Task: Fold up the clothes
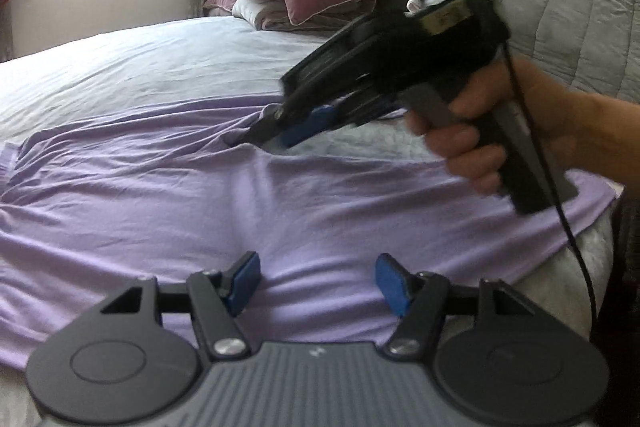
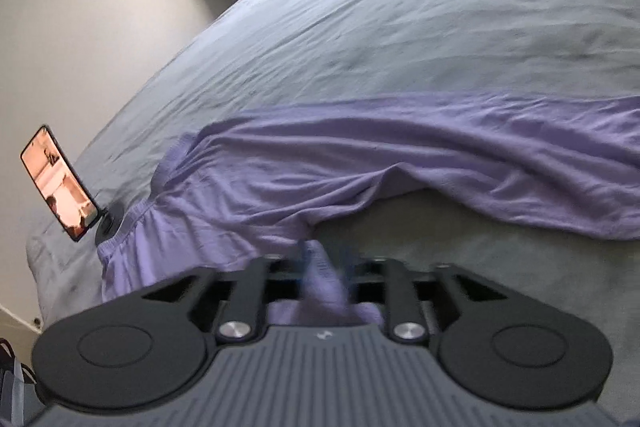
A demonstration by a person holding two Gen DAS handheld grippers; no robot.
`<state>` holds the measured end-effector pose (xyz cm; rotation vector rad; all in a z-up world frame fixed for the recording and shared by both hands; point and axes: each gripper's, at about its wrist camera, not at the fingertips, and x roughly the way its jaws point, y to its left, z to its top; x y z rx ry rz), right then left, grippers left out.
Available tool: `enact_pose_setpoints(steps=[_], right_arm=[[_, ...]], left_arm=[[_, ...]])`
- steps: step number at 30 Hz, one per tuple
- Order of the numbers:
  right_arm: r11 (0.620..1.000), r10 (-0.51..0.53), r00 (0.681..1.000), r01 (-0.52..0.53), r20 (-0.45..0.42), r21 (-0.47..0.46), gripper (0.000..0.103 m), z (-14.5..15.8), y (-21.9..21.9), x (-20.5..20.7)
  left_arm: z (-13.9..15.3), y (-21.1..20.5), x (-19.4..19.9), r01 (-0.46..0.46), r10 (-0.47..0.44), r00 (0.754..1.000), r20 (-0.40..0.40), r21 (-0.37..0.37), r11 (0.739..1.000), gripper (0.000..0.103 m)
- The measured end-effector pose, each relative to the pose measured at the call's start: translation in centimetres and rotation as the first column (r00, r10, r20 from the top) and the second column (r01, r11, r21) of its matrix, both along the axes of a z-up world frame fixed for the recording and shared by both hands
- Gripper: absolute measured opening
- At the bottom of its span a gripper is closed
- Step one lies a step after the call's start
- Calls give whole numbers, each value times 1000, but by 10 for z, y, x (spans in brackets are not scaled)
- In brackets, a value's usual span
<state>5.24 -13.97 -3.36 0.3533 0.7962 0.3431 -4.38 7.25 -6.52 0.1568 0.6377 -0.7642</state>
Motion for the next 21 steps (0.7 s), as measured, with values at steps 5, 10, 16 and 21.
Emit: enact_pose_setpoints(steps=[5, 10, 16, 21], right_arm=[[999, -11, 1000, 10, -16, -54, 45, 2, -21, -28], [981, -41, 999, 42, 11, -189, 12, -4, -13, -43], [975, -116, 993, 120, 32, -187, 17, 5, -11, -51], [976, 22, 996, -3, 84, -219, 53, 11, 17, -86]], left_arm=[[-1, 0, -3, 14, -14, 1000, 2, 16, 1000, 66], [-1, 2, 2, 11, -10, 1000, -27, 13, 1000, 66], [6, 33, 5, -141, 140, 989, -44, -29, 990, 66], [14, 69, 10, -321, 318, 947, -52, -65, 945, 69]])
